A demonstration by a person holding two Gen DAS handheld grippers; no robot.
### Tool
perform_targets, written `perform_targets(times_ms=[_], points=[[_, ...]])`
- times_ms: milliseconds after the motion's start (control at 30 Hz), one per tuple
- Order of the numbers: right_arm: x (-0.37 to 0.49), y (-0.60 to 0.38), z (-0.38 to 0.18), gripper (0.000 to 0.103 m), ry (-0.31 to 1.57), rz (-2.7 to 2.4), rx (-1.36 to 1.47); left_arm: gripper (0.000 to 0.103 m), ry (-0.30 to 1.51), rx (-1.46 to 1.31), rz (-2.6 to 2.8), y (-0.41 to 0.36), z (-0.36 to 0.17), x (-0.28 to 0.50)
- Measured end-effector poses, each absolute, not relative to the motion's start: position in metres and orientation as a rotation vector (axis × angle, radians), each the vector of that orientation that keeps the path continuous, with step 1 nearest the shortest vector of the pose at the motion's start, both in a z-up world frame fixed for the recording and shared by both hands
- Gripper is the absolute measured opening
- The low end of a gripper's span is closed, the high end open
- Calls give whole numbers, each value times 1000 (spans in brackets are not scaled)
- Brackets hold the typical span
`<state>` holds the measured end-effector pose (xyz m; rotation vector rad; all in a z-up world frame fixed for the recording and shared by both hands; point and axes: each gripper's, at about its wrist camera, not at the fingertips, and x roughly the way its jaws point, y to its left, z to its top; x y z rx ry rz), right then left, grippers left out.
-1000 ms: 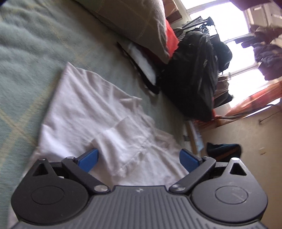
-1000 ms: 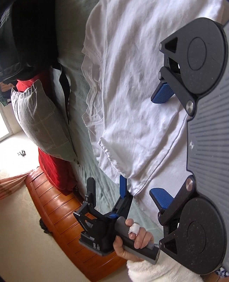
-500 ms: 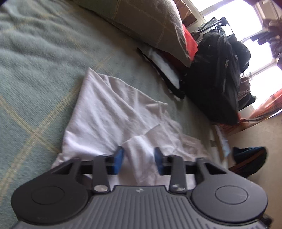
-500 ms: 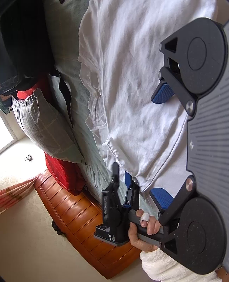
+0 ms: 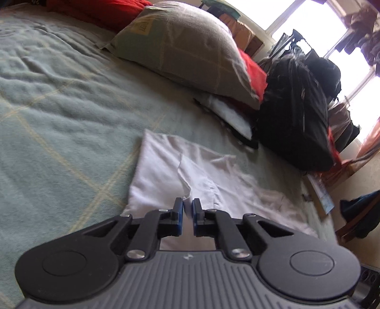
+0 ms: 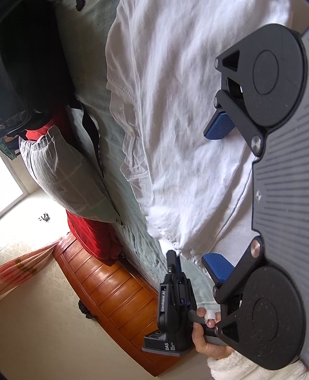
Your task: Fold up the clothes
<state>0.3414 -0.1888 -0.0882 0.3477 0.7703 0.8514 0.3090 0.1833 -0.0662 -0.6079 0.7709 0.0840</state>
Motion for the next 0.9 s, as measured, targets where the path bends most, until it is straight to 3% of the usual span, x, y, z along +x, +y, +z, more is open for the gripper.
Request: perform_targets(times_ms=[100, 167, 233, 367, 533, 667, 800, 900], points=[[341, -189, -88, 103, 768, 846, 347, 15, 780, -530, 172, 183, -62, 306], [341, -190, -87, 103, 766, 842, 346, 27, 759, -495, 173, 183, -54, 301], [341, -190, -87, 103, 763, 844, 338, 49, 746, -463, 120, 175, -47, 305], [335, -183, -86, 103, 741, 837, 264, 68, 753, -296, -60, 133, -42, 327], [330, -179, -84, 103, 718, 826, 201, 70, 815, -107, -96, 97, -77, 346], [328, -188, -71, 103, 715, 783, 201, 70, 796, -106, -85, 108, -72, 329], [321, -227, -37, 103, 641, 681, 175, 86, 720, -104, -147, 114, -57, 318], [325, -245, -34, 103, 654, 607, 159, 87, 741, -120, -190, 109, -63, 328]])
